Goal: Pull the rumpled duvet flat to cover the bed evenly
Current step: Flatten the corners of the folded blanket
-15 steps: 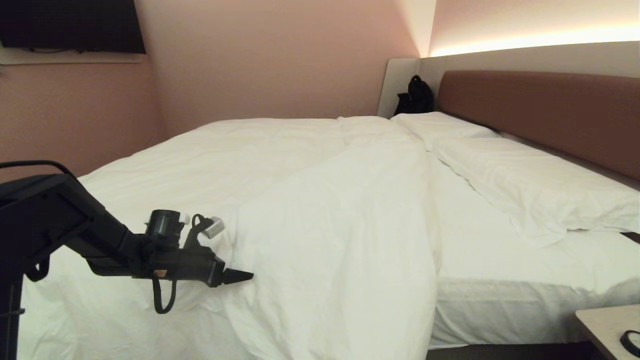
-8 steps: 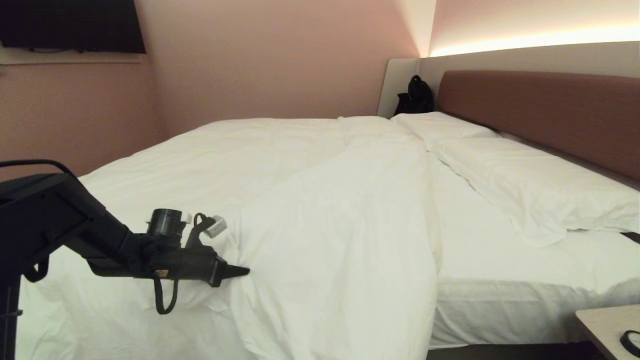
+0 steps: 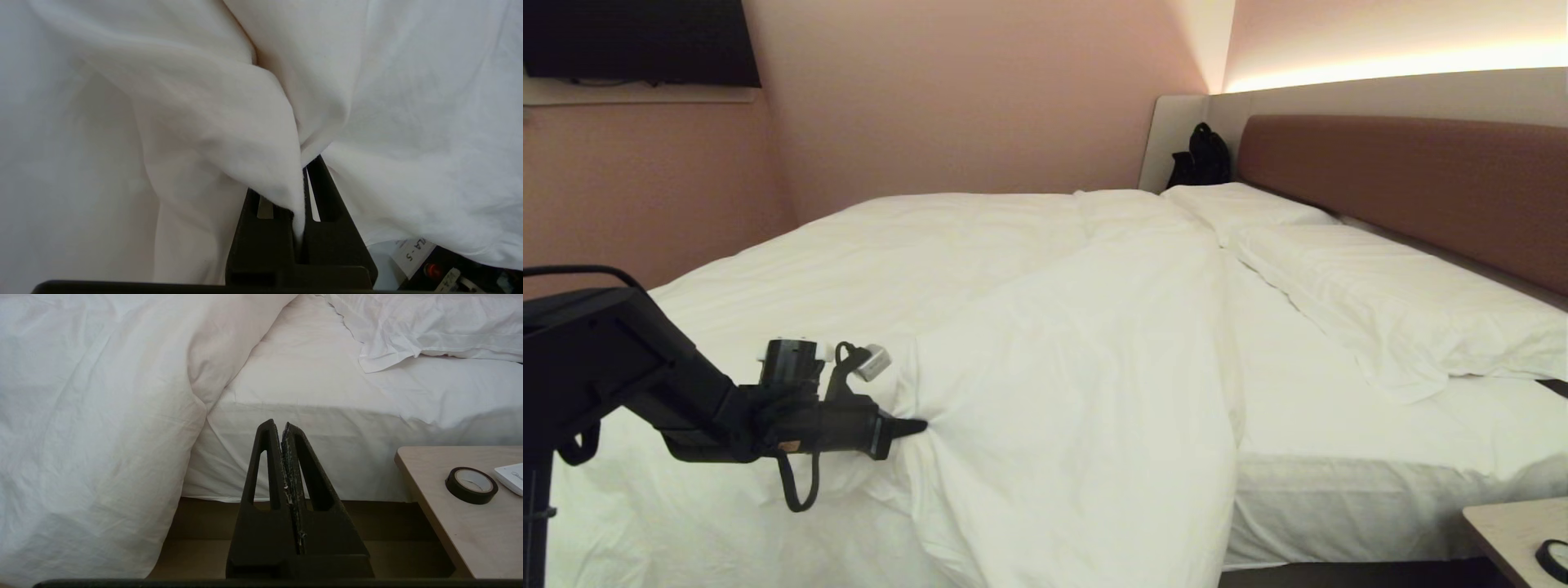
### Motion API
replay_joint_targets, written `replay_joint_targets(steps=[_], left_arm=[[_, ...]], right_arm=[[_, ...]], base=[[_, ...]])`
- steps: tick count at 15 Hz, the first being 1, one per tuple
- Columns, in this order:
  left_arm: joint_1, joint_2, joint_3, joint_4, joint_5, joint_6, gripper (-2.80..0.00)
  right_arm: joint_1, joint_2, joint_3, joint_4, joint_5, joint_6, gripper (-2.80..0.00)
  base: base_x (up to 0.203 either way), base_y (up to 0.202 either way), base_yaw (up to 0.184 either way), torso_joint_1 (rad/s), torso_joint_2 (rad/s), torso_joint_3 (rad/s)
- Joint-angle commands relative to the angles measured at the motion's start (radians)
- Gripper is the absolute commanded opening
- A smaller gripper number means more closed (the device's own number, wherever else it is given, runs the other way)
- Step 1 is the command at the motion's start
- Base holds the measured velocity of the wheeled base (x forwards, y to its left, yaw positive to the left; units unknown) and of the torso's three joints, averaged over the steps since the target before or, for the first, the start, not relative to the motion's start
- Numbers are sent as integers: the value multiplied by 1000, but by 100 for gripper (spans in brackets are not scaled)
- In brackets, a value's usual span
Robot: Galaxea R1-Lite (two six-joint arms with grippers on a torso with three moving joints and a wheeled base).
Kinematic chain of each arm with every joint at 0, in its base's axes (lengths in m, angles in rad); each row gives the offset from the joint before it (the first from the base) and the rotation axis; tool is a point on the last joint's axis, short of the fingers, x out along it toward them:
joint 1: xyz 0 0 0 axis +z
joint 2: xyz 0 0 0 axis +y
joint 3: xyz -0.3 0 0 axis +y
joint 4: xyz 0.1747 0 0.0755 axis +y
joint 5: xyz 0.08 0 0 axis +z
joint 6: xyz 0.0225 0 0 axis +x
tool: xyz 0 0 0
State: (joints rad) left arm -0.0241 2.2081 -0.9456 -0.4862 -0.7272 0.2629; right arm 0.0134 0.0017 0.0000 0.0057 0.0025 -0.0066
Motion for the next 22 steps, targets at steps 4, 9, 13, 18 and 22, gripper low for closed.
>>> replay_joint_targets(steps=[4,9,13,18,22], left_arm=[[-22,-6,10,-5,-4,-6,-280],[-71,-58,73,-6,-10,-8,-280],[-95,-72,96,-6,-11,-19,-280],[-161,-118,139,-12,-14,-91,-280],[-222,-157,196,-94,-14,-184,-280]], right_arm=[[0,0,0,0,1,0,-280],[0,0,0,0,1,0,-280],[0,0,0,0,1,0,-280],[0,0,0,0,1,0,-280],[0,0,0,0,1,0,-280]], base=[[0,0,0,0,0,0],[0,0,0,0,0,0],[0,0,0,0,0,0],[0,0,0,0,0,0],[0,0,0,0,0,0]])
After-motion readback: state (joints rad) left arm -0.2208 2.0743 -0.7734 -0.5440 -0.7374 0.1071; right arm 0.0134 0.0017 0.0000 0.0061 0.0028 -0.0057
